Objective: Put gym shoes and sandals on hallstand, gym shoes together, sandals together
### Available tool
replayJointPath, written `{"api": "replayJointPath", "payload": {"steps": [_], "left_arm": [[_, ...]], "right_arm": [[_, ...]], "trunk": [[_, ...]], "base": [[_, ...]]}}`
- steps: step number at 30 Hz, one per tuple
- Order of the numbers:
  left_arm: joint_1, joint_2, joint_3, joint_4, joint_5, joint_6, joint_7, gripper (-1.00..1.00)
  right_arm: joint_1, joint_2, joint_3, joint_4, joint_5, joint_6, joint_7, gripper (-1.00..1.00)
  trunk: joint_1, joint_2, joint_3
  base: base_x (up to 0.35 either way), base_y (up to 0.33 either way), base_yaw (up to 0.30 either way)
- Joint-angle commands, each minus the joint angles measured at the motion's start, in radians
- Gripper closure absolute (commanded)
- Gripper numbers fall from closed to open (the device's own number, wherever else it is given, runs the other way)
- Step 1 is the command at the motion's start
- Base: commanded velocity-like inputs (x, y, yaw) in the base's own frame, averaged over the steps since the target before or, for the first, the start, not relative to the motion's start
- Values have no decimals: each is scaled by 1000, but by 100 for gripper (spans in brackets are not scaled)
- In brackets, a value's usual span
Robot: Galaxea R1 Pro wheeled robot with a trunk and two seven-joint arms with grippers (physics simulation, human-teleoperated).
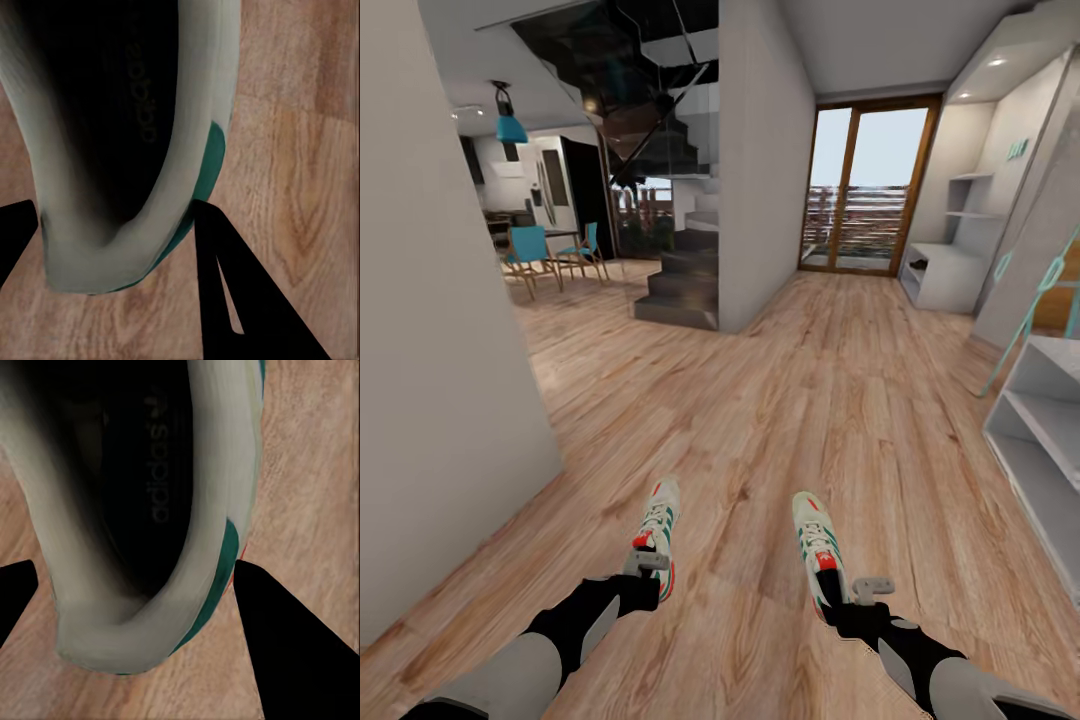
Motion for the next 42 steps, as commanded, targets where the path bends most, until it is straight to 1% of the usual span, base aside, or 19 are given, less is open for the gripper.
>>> {"api": "replayJointPath", "payload": {"steps": [1,8,17,28,31,34,42], "left_arm": [[0,0,0,0,-2,0,-2,100],[0,0,0,0,-2,0,-1,100],[0,0,0,0,-2,0,-1,100],[0,1,2,0,-2,-1,-1,100],[0,1,3,20,-1,-3,-1,100],[0,3,5,58,0,-7,0,100],[0,7,6,70,3,-9,2,100]], "right_arm": [[0,0,-1,0,-1,0,-2,100],[0,0,-1,0,-1,0,-2,100],[0,1,-1,0,-1,1,-2,100],[0,1,-1,0,-1,1,-2,100],[0,1,0,1,-1,0,-3,100],[0,1,1,0,0,-2,-4,100],[0,4,3,-18,1,-3,-4,100]], "trunk": [[0,0,0],[0,0,-1],[0,0,-10],[0,0,-15],[0,0,-19],[0,0,-21],[0,0,-22]], "base": [[341,-38,-286],[345,-13,-283],[349,-1,-210],[350,0,-27],[350,0,-2],[350,0,-1],[350,0,0]]}}
